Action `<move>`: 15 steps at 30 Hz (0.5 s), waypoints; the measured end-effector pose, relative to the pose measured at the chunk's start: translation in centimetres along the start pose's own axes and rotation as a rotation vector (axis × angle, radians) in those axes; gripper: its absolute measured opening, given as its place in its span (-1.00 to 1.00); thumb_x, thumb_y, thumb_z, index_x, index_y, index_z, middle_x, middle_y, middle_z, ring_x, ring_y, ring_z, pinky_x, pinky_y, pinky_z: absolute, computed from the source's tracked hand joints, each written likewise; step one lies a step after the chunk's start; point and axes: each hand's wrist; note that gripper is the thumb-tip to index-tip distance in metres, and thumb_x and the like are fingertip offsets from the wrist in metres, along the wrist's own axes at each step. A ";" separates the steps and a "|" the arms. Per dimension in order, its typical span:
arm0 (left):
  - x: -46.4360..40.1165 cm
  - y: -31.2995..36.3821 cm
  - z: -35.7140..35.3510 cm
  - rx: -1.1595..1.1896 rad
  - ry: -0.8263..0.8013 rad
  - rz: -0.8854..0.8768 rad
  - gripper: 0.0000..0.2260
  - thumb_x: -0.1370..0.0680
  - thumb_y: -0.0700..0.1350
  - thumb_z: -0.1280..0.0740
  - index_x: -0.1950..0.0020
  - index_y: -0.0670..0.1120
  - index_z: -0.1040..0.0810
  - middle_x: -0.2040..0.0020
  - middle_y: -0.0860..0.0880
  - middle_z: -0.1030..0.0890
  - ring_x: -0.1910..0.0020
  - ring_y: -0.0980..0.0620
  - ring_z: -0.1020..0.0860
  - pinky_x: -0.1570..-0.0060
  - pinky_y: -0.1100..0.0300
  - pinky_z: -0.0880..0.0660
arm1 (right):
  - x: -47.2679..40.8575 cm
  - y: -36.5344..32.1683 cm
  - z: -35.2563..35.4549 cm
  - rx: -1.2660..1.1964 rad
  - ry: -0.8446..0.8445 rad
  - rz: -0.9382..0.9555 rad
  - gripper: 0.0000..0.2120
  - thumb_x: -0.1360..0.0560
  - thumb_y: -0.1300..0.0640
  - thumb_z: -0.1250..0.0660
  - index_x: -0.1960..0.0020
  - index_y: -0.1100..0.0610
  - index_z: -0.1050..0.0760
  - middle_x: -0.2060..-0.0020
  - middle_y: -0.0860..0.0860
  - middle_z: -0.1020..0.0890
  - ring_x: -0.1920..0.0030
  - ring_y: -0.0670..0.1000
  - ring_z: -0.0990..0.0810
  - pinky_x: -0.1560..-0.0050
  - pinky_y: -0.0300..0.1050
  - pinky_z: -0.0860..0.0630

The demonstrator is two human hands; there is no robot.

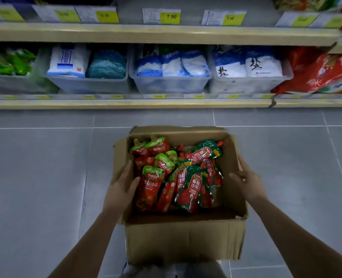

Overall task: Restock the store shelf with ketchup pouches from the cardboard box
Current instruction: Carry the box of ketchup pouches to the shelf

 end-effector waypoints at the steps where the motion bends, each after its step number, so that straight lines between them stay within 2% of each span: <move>1: 0.2 -0.3 -0.5 0.008 -0.010 0.043 -0.43 -0.53 0.17 -0.14 -0.51 0.15 -0.06 -0.51 -0.05 -0.21 -0.40 -0.17 -0.30 -0.30 -0.09 -0.34 | 0.1 0.9 -0.1 0.031 0.014 -0.003 -0.36 -0.53 0.01 -0.26 -0.49 -0.11 -0.01 -0.28 0.13 -0.50 -0.26 0.16 -0.46 -0.22 0.09 -0.43; 4: -0.5 -1.7 -2.4 -0.023 -0.009 0.108 -0.37 -0.45 0.30 -0.07 -0.48 0.29 0.07 -0.56 -0.01 0.06 -0.50 -0.18 -0.07 -0.38 -0.22 -0.19 | -0.1 3.5 -0.7 0.200 0.061 -0.032 -0.33 -0.49 -0.16 -0.23 -0.49 -0.11 0.00 -0.47 0.07 -0.23 -0.45 0.17 -0.18 -0.39 0.19 -0.20; 6: -1.6 -2.6 -3.4 -0.059 -0.015 0.128 -0.35 -0.45 0.32 -0.05 -0.47 0.31 0.16 -0.56 -0.02 0.14 -0.50 -0.21 -0.07 -0.34 -0.27 -0.22 | -0.6 4.9 -1.6 0.204 0.008 -0.080 -0.28 -0.47 -0.20 -0.22 -0.49 -0.14 0.08 -0.51 0.05 -0.11 -0.46 0.19 -0.15 -0.40 0.23 -0.20; 8: -2.7 -3.1 -4.4 -0.078 0.013 0.118 -0.35 -0.47 0.28 -0.05 -0.49 0.25 0.16 -0.56 -0.09 0.05 -0.45 -0.27 -0.19 -0.27 -0.29 -0.31 | -1.3 6.0 -2.7 0.144 -0.041 -0.129 -0.27 -0.50 -0.12 -0.22 -0.49 -0.13 0.16 -0.48 0.10 -0.20 -0.38 0.23 -0.31 -0.31 0.21 -0.36; 11: -3.4 -3.7 -5.4 -0.114 0.103 0.041 -0.45 -0.56 0.15 -0.03 -0.51 0.17 0.12 -0.47 -0.19 -0.22 -0.30 -0.32 -0.39 -0.19 -0.25 -0.40 | -2.2 7.2 -4.2 0.128 0.002 -0.133 -0.34 -0.58 0.03 -0.13 -0.50 -0.09 0.23 -0.24 0.23 -0.50 -0.09 0.23 -0.56 -0.04 0.07 -0.51; 15: -4.0 -3.9 -6.0 -0.166 0.140 -0.024 -0.49 -0.62 0.04 -0.01 -0.50 0.18 0.16 -0.44 -0.21 -0.29 -0.24 -0.31 -0.44 -0.17 -0.24 -0.43 | -2.8 8.0 -4.7 0.167 0.072 -0.091 -0.37 -0.60 0.08 -0.09 -0.49 -0.13 0.25 -0.05 0.26 -0.59 0.20 0.10 -0.50 0.18 -0.06 -0.45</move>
Point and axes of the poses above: each hand's wrist, its own x-axis away from the middle knuckle, its own z-axis out of the back of the hand, y = z × x
